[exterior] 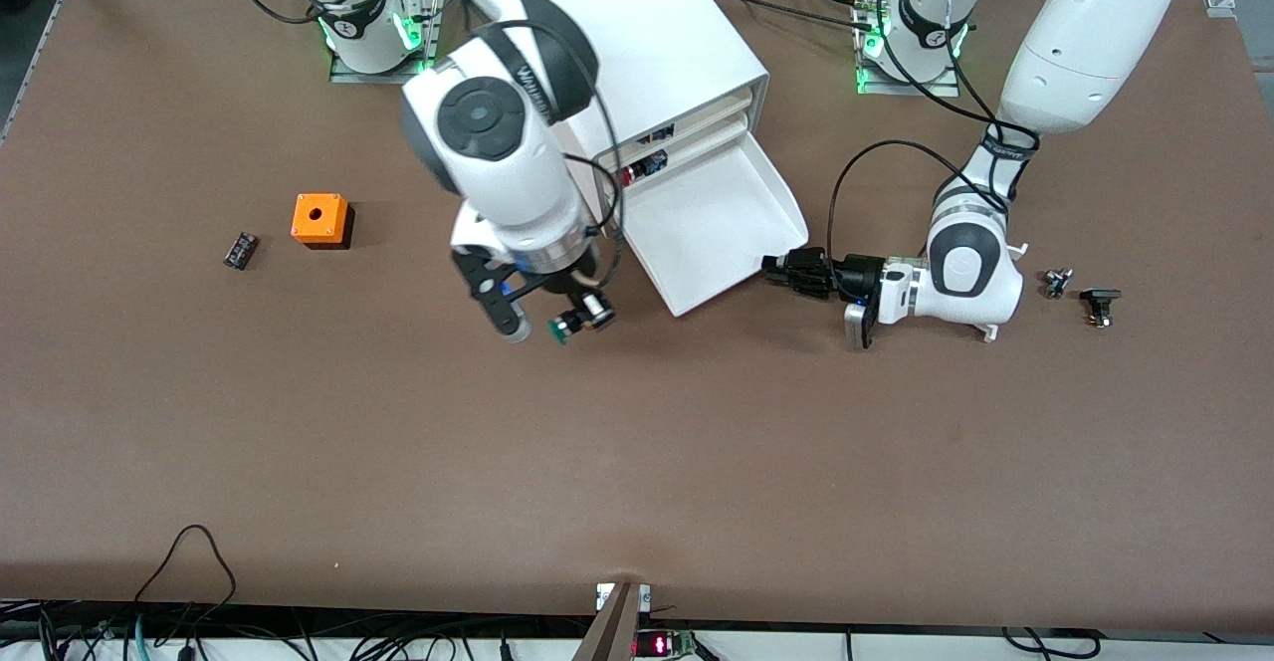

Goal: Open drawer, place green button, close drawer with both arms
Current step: 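Carry the green button over the open drawer with the right gripper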

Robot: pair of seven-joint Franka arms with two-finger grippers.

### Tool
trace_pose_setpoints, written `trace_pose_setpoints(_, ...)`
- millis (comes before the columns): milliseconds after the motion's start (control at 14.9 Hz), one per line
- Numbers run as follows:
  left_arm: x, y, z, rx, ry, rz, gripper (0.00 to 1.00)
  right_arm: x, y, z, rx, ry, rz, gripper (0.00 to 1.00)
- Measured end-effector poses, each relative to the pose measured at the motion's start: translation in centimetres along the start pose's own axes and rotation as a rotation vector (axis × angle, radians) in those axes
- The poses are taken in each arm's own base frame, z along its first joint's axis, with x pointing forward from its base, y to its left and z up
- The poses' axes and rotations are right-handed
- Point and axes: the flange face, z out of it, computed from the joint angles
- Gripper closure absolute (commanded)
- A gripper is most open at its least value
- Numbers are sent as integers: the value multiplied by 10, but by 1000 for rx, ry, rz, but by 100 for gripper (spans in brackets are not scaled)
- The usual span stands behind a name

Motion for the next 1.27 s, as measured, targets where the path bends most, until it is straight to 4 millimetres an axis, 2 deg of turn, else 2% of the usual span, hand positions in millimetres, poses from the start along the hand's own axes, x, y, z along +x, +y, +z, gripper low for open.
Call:
trace_pose_setpoints(134,6,4,-6,2,12,-57,0,-36,1,11,18,-14,54,100)
trace_pose_setpoints(335,23,27,-18,32,7,-134,0,-92,7,33,32,-35,122,100)
trace_pose_setpoints(469,33,44,-33,93,-23,-157,0,-121,13,55,33,-46,158,100)
trace_pose_setpoints(536,39,55,-51,141,-30,-184,0,-140,17,75,41,-55,189,100)
trace_pose_setpoints(737,43,67,-71,242,-63,-244,0,-151,19,100,51,-66,230,100)
trace_pose_setpoints(1072,56,103,-102,523,-114,-348,0,-169,32,152,21,-64,260,100)
trace_pose_setpoints(1273,60,115,-112,647,-108,-411,0,-174,36,167,18,-60,267,100)
